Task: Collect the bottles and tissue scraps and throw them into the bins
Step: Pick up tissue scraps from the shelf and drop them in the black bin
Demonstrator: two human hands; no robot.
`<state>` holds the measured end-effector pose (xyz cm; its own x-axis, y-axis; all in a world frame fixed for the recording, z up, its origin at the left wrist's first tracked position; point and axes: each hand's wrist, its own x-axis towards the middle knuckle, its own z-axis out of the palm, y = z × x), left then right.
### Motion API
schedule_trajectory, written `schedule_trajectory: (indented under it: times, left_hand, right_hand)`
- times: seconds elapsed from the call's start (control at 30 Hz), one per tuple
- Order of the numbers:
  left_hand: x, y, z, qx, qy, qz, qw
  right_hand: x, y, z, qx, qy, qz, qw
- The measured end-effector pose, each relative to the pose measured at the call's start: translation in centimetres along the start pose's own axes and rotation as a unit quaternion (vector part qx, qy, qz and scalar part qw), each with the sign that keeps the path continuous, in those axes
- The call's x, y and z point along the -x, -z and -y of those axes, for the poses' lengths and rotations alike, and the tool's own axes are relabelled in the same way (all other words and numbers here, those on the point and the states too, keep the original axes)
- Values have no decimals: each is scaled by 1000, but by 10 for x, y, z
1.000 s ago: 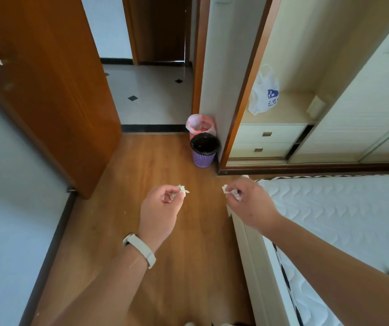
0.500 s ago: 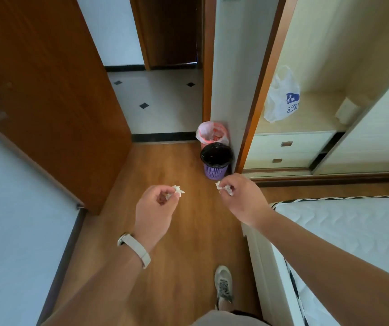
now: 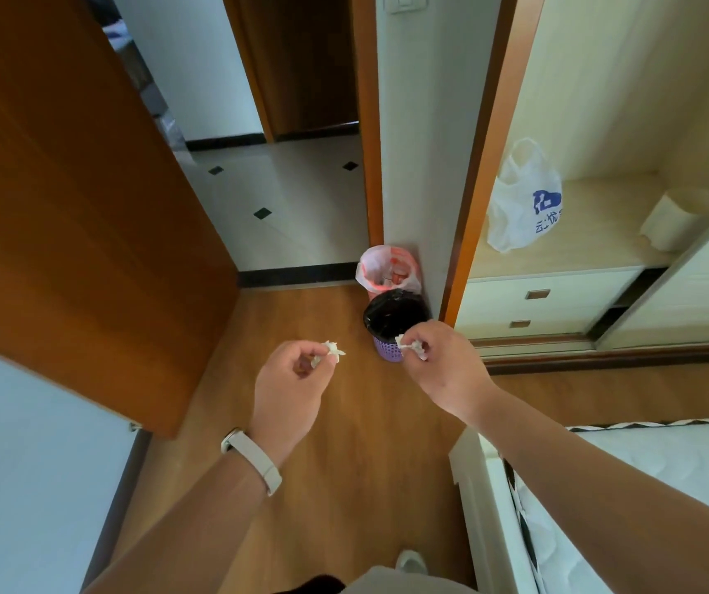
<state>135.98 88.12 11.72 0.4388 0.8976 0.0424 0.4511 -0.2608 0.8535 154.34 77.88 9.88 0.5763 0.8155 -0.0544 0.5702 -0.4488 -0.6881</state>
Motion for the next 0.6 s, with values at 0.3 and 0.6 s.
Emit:
schedule_trajectory:
  times: [0.3,0.6]
  left_hand:
    - [-94,-18,15,8,-8,29,1000]
    - [-247,-2,55,21,-36,72,997]
  right_hand:
    - [-77,-13,-4,10,-31,-4,999]
    - [-204,-44,28,60,-58,-41,996]
